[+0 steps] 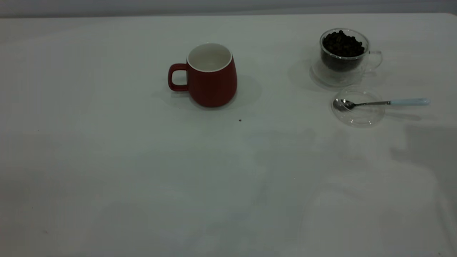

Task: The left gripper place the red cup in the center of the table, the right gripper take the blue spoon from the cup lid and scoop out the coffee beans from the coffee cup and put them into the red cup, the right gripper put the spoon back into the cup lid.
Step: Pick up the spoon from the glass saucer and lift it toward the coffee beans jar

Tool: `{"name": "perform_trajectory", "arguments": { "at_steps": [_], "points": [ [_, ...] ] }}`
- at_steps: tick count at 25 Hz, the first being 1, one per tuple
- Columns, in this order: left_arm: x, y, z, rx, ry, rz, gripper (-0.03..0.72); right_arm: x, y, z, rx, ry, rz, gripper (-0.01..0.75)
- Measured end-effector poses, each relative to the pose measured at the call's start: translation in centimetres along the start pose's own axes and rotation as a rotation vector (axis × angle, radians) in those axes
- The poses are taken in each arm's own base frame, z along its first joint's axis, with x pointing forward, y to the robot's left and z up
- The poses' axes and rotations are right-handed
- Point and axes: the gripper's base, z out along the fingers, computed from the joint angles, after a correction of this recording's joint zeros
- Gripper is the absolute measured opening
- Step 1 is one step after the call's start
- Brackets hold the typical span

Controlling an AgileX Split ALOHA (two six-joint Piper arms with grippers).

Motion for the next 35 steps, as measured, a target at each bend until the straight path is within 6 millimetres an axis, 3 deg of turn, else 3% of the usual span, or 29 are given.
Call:
{"name": "perform_trajectory", "arguments": {
  "at_steps": [5, 12, 15, 25, 31, 35],
  "points": [
    [0.0, 0.0, 0.0, 0.0, 0.0, 0.0, 0.587, -1.6, 0.0, -0.2, 0.046, 0.114, -0.053, 0.468],
    [0.0, 0.0, 0.0, 0.0, 0.0, 0.0, 0.587, -1.1, -0.2, -0.3, 0.066, 0.248, -0.13, 0.465],
    [0.0, 0.0, 0.0, 0.0, 0.0, 0.0, 0.587, -0.7, -0.8, 1.1, 0.069, 0.26, -0.083, 0.465],
    [0.0, 0.0, 0.0, 0.0, 0.0, -0.001, 0.587, 1.7, -7.4, 5.0, 0.169, 0.37, 0.159, 0.452],
    [0.0, 0.0, 0.0, 0.0, 0.0, -0.001, 0.587, 2.8, -7.8, 6.6, 0.134, 0.383, 0.251, 0.427],
    [0.0, 0.0, 0.0, 0.0, 0.0, -0.002, 0.587, 2.2, -7.3, 7.1, 0.071, 0.351, 0.305, 0.424]
  ]
}}
